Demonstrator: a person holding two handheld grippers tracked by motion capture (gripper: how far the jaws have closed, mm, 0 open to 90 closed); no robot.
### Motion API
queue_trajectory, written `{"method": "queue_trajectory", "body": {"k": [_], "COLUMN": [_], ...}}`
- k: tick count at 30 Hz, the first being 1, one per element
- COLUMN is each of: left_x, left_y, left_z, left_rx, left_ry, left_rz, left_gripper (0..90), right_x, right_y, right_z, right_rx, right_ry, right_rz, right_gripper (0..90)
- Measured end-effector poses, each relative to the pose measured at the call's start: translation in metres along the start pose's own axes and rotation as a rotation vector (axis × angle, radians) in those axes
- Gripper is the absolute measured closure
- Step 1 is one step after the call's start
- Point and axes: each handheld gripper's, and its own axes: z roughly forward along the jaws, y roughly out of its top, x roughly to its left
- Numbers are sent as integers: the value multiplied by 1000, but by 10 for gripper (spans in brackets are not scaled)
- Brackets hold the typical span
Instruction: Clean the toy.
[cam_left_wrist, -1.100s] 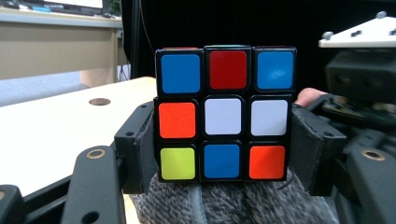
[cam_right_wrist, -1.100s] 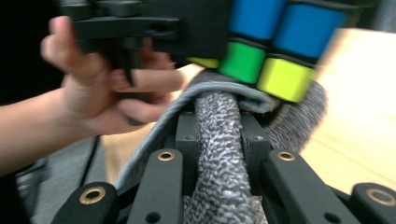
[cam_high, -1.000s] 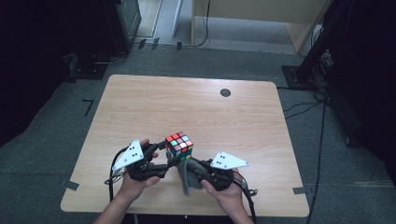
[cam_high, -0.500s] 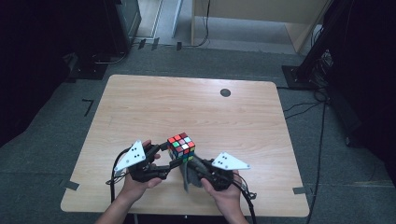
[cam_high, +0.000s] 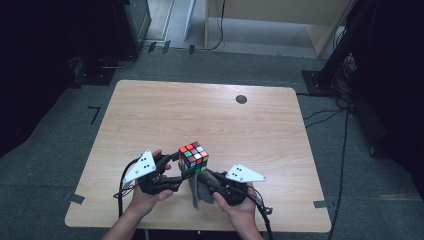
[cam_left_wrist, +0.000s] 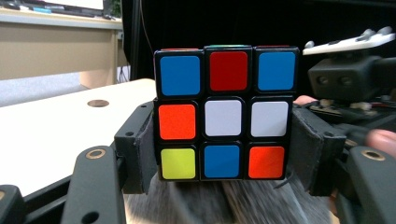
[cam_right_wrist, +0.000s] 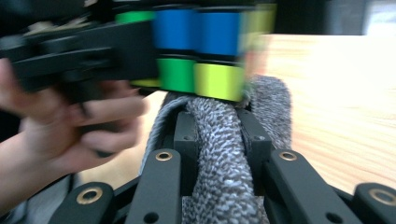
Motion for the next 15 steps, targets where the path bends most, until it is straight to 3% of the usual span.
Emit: {"method": "queue_trajectory", "body": {"k": [2, 4, 7, 8, 10, 12, 15], "left_x": [1, 1, 0, -1, -3, -4, -2], "left_y": [0, 0, -2, -3, -5, -5, -2], "left_z": [-1, 0, 3, 4, 7, 7, 4], "left_rx": [-2, 3, 21, 26, 41, 40, 8], "left_ry": [0, 4, 9, 8, 3, 2, -2], "left_rz": [-7, -9, -8, -9, -1, 3, -14], "left_gripper": [346, 346, 345, 346, 345, 346, 346], "right_x": [-6, -6, 2, 8, 15, 14, -4], "right_y": [0, -1, -5, -6, -7, -4, 0], "right_z": [-4, -4, 5, 9, 13, 11, -1], "right_rx": [-20, -21, 11, 28, 52, 45, 5], "right_ry": [-42, -42, 28, 68, 89, 63, -11], "right_rz": [21, 34, 15, -8, -60, -64, -5], "right_gripper": [742, 742, 731, 729, 729, 735, 744]}}
